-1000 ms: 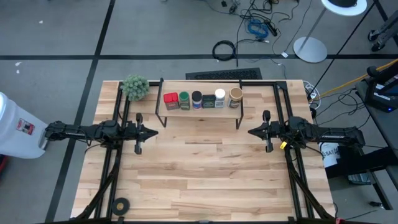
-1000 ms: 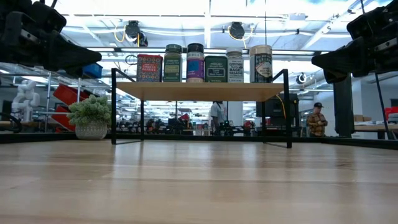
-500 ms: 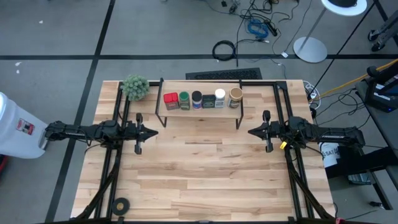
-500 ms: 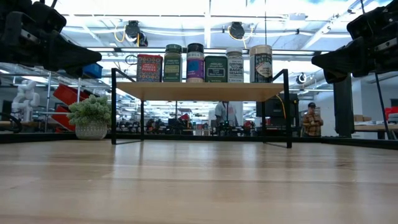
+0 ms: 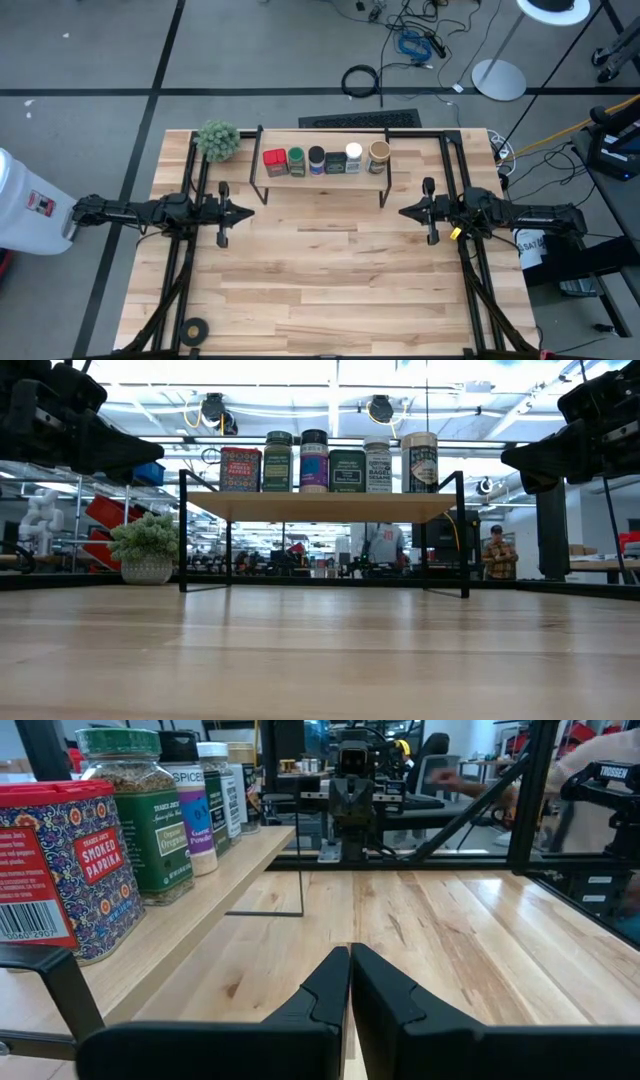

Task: Shelf spices
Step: Return to Home Position

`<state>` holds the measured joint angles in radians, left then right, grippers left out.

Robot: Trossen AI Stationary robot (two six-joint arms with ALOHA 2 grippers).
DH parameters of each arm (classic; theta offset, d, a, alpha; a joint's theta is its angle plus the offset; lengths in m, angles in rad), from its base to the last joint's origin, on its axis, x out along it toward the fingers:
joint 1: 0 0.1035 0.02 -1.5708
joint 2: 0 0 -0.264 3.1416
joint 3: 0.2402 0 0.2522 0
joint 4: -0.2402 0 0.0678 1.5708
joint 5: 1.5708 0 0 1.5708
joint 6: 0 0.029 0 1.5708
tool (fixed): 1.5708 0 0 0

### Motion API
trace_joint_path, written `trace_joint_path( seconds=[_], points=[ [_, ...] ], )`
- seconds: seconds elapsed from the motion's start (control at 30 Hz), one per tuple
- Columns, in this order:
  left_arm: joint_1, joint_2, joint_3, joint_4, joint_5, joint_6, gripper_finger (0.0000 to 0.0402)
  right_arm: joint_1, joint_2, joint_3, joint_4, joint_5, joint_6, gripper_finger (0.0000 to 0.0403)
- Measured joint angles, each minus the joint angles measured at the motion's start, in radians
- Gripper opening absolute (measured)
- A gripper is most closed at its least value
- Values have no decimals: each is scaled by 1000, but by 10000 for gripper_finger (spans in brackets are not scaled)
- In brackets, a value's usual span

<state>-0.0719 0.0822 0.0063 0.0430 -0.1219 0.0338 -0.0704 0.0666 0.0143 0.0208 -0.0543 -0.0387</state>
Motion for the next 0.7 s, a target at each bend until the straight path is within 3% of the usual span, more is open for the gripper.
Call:
trace_joint_path(
  seconds=[0.7],
  points=[
    [0, 0, 0, 0, 7, 0, 22, 0, 0, 0, 0, 0, 0, 0]
  ],
)
